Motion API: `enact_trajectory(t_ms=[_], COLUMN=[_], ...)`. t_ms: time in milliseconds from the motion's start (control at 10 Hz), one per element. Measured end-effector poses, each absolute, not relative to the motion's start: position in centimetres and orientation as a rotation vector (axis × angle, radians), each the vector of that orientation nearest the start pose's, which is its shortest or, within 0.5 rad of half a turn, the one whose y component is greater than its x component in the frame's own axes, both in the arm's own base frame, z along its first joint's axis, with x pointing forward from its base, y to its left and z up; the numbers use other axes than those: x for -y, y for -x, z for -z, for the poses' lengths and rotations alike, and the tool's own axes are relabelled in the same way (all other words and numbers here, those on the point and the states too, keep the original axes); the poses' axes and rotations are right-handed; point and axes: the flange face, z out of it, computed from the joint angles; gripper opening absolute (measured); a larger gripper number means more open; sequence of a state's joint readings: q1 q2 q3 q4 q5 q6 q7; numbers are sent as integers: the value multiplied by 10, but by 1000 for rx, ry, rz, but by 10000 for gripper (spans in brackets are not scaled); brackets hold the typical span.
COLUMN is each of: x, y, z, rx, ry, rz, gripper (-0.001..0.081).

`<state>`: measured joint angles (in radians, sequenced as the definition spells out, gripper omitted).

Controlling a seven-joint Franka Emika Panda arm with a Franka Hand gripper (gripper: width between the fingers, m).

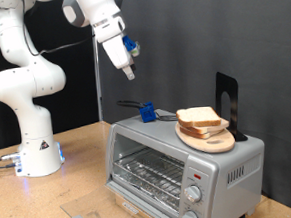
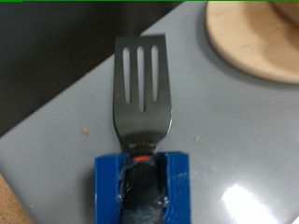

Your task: Make a piece of toast with the oven

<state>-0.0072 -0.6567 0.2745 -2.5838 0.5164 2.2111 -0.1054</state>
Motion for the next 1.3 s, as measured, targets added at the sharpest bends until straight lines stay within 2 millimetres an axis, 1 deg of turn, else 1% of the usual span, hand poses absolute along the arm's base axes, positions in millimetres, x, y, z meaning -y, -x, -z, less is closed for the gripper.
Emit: enact_trajectory(t_ms=[300,600,1000,1300], x=[-130,-134,-142,-148], y=[-355,-353,-360,-367], z=[-463,-442,-420,-408], rx=[140,129,110,104], ry=[2851,2869,2856,2847], rz=[395,430,448,477], gripper=[804,804,804,804])
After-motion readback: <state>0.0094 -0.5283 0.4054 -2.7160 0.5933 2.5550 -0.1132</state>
